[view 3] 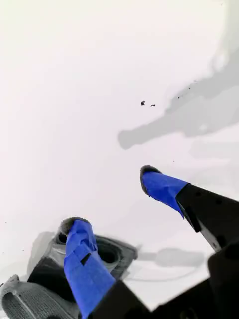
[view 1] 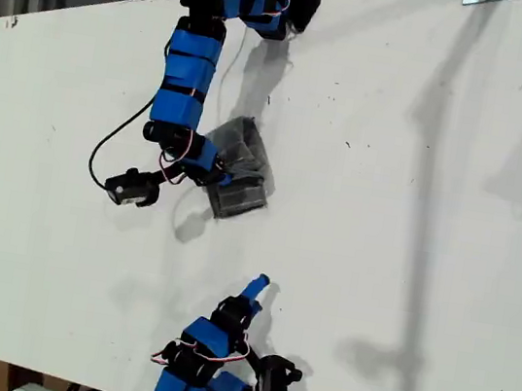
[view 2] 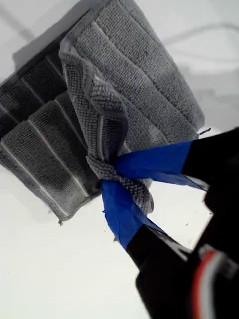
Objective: Grasp corners of a square towel and fold twice.
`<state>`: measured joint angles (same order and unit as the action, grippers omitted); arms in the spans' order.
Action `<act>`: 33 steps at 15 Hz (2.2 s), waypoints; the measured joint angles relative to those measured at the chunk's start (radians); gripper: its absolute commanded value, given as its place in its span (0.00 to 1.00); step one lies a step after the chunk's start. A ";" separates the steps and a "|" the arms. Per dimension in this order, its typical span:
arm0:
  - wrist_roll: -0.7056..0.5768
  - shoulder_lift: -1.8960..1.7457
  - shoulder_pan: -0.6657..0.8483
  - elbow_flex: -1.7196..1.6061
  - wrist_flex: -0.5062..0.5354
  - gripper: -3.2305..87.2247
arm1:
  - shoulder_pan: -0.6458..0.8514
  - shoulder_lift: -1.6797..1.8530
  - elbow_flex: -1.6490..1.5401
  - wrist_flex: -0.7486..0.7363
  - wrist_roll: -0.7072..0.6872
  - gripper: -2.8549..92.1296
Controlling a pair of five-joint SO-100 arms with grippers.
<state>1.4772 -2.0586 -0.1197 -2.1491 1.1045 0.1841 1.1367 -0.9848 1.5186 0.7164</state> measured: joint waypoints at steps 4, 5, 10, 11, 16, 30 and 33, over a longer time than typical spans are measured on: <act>0.005 -0.025 -0.006 -0.058 -0.031 0.32 | -0.014 -0.005 0.002 -0.103 -0.026 0.35; 0.005 -0.044 -0.006 -0.075 -0.046 0.32 | -0.017 0.003 0.002 -0.117 -0.026 0.36; 0.035 -0.132 -0.006 -0.155 -0.052 0.32 | 0.023 0.486 -0.265 -0.129 0.037 0.36; 0.044 -0.146 -0.006 -0.176 -0.054 0.32 | 0.020 0.653 -0.419 -0.129 0.098 0.36; 0.104 -0.512 0.098 -0.460 0.075 0.32 | -0.156 1.341 -1.270 -0.268 0.437 0.37; 0.034 -1.411 0.265 -0.953 0.230 0.26 | -0.380 2.152 -1.844 -0.035 0.850 0.27; -0.037 -1.411 0.176 -0.962 0.221 0.25 | -0.402 2.152 -1.844 -0.032 0.850 0.27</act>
<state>1.4404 -3.4699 0.0568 -3.1109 1.3254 -0.2178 3.2889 -2.8287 1.4864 1.5662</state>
